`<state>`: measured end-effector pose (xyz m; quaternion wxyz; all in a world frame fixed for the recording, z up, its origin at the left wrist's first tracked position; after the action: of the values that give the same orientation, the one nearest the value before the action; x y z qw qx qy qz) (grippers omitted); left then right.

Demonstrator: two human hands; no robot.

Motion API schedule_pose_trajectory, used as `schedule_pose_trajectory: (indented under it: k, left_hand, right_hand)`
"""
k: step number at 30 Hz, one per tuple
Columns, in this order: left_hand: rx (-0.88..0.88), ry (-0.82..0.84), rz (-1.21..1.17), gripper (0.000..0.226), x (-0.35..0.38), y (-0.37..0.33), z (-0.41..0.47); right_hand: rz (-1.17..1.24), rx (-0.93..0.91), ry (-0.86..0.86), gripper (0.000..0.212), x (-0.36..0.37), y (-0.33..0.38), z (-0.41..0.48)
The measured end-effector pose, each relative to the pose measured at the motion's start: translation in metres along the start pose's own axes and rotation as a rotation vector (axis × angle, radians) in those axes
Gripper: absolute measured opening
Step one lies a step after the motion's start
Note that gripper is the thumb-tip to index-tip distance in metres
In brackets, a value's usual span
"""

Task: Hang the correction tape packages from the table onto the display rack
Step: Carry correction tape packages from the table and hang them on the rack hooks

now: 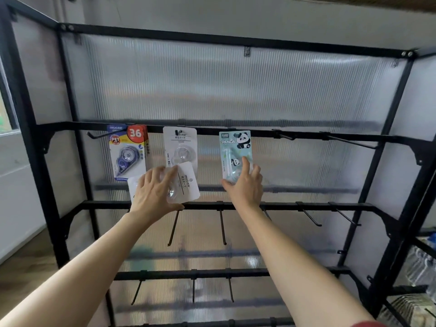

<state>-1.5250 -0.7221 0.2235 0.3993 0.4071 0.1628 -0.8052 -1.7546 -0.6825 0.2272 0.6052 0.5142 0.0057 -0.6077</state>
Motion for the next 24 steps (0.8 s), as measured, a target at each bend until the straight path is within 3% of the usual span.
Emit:
schedule_pose_trajectory:
  k: [7,14,18,24]
  left_hand:
    - [-0.006,-0.001,0.022,0.107,-0.008,0.015,0.006]
    - [-0.002,0.002,-0.009,0.106,-0.008,0.020,0.007]
    - [0.032,-0.018,-0.021,0.107,-0.008,0.014,0.006]
    - [0.088,-0.024,-0.019,0.108,-0.003,-0.005,0.009]
  right_hand:
    - [-0.011,0.108,0.106,0.080,0.026,0.013,0.033]
    - [-0.019,0.060,0.158,0.088,0.034,0.005,0.032]
    - [0.111,-0.108,0.084,0.063,0.018,0.007,0.009]
    - [0.479,-0.064,0.726,0.039,0.056,0.026,-0.051]
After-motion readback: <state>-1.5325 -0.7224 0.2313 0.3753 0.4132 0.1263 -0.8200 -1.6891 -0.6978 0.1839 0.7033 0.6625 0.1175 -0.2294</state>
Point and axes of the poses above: each hand's wrist, its own z-axis towards the middle knuckle, its own x-axis out of the palm, y = z × x, the point moved 9 cm from there along z, towards the middle knuckle, and after that the axes turned 12 degrees about x, right-handed, at the moved point
